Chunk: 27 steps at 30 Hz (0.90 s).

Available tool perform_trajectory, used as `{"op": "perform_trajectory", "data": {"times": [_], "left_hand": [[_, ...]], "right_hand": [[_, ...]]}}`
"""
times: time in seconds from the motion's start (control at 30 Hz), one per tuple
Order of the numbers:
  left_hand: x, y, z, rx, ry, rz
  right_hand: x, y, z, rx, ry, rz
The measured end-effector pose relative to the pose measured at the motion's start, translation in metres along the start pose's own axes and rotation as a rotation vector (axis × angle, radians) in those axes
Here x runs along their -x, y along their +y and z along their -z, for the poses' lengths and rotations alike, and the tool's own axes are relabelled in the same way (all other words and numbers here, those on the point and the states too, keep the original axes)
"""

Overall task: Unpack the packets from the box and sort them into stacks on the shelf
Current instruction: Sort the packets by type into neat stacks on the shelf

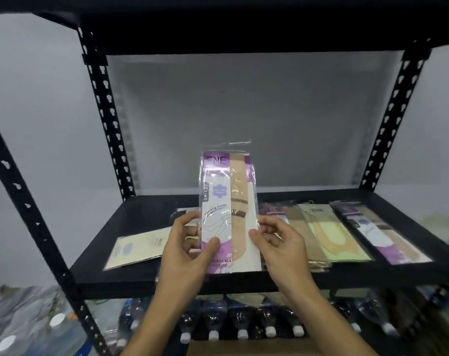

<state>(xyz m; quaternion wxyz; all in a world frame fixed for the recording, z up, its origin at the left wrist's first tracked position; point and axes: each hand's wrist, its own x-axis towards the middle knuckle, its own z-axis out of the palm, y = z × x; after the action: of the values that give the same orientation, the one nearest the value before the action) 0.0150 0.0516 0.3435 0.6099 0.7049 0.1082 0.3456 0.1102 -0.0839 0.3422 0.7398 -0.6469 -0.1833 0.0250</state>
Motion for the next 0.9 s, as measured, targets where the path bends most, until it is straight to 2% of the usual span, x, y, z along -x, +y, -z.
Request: {"op": "perform_trajectory", "data": {"times": [0.4, 0.57, 0.9], "left_hand": [[-0.004, -0.001, -0.182, -0.248, -0.25, -0.011], [-0.01, -0.003, -0.253, -0.373, -0.33, 0.007], [-0.04, -0.04, -0.345, -0.872, -0.362, -0.044]], "right_hand": [[-0.025, -0.002, 0.172, 0.213, 0.321, -0.054], [-0.051, -0.001, 0.239, 0.394, 0.429, -0.051], [-0.105, 0.03, 0.299, 0.692, 0.45, -0.07]]}}
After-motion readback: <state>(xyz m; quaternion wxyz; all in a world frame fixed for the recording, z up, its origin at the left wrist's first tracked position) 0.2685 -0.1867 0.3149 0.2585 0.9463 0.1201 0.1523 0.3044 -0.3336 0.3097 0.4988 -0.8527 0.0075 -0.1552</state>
